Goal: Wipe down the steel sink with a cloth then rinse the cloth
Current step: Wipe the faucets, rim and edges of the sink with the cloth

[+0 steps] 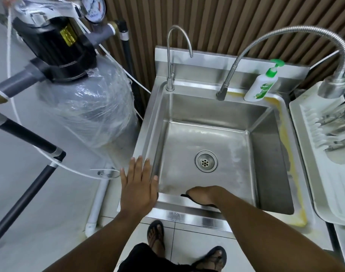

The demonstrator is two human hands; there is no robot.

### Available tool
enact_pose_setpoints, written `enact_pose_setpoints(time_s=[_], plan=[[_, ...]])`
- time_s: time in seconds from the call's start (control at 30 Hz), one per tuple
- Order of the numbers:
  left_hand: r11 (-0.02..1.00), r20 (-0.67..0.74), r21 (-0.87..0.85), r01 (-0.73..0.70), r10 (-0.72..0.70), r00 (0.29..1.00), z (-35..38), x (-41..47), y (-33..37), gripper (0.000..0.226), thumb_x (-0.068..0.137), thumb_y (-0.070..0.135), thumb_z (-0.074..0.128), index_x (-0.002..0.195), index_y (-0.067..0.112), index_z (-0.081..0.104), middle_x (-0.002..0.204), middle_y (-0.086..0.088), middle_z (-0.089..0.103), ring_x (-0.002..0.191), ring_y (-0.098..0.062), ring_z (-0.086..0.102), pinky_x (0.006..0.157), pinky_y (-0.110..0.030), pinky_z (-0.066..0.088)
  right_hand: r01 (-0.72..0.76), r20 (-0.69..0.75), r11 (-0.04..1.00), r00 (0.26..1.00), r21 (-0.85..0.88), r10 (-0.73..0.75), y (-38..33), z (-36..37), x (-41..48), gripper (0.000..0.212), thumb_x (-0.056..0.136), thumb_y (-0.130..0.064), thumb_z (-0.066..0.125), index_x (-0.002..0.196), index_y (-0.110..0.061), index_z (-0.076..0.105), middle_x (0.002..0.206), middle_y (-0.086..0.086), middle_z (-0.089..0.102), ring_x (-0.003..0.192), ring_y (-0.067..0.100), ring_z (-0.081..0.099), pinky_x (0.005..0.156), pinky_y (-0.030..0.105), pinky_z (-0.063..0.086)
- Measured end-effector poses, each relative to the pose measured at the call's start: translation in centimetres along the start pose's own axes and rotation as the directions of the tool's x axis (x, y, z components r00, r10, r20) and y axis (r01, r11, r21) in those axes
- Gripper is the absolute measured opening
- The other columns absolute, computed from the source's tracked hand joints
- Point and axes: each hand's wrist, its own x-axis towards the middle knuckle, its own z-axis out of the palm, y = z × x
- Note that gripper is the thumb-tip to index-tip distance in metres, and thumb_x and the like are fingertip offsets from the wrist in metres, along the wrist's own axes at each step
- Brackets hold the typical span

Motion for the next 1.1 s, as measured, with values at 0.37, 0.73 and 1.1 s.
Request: enact_pose_setpoints(time_s=[0.37, 0.73, 1.1], plan=[[0.99, 0.08, -0.074, -0.122, 0.128, 0.989, 0.0, 0.3, -1.3, 0.059, 0.104, 0.033, 0.02, 0.15, 0.003, 0.041, 0.155, -0.012, 0.043, 0.153, -0.026, 0.02, 0.123, -0.045, 0.013, 0.145, -0.126, 0.968, 0.985, 0.205, -0.121, -6.6, 0.7, 2.3, 0.038, 0.106, -0.039, 0.028, 0.084, -0.027, 0.056, 0.12, 0.014, 0.063, 0.096, 0.023, 0.052, 0.086, 0.035, 0.035], [0.989, 0.077, -0.116, -0.092, 0.101, 0.992, 0.1, 0.3, -1.3, 0.062, 0.103, 0.035, 0.013, 0.155, 0.008, 0.033, 0.162, -0.006, 0.032, 0.155, -0.018, 0.006, 0.126, -0.039, 0.003, 0.003, -0.094, 0.979, 0.995, 0.204, 0.017, -2.5, 0.3, 1.6, 0.033, 0.105, -0.037, 0.026, 0.085, -0.027, 0.05, 0.106, 0.002, 0.053, 0.093, 0.018, 0.046, 0.093, 0.038, 0.032], [0.989, 0.07, -0.094, -0.114, 0.121, 0.99, 0.0, 0.2, -1.2, 0.062, 0.105, 0.036, 0.012, 0.153, 0.006, 0.037, 0.16, -0.009, 0.036, 0.155, -0.021, 0.01, 0.126, -0.041, 0.007, 0.162, -0.225, 0.966, 0.967, 0.202, -0.116, -5.2, 2.4, 1.7, 0.032, 0.1, -0.047, 0.029, 0.113, -0.039, 0.058, 0.128, -0.002, 0.062, 0.104, 0.018, 0.054, 0.094, 0.037, 0.041]])
